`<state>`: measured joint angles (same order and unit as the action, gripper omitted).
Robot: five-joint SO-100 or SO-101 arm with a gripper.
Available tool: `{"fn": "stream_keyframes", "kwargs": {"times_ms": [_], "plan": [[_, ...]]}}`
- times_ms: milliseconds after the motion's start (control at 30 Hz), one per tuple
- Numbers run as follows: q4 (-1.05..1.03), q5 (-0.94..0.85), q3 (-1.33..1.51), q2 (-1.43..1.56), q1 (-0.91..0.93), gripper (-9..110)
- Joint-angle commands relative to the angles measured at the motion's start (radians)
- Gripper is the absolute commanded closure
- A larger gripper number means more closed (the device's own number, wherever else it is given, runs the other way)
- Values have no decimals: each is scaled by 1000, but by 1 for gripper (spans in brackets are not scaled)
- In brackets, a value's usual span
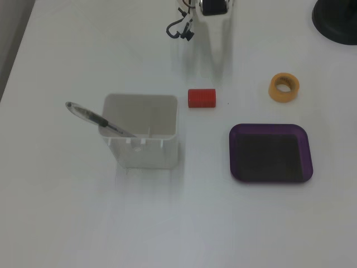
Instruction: Pick up the red cube and place it in the box.
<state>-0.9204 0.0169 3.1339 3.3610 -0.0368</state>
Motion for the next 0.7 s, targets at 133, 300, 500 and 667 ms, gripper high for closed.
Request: {"fn": "stream_keyframes", "kwargs": {"times_ms": [133,300,500,667], "plan": [[18,6,20,100,2,102],[18,6,20,100,2,102],[18,8,17,100,6,102],[3,-5,9,98,15,102]]}}
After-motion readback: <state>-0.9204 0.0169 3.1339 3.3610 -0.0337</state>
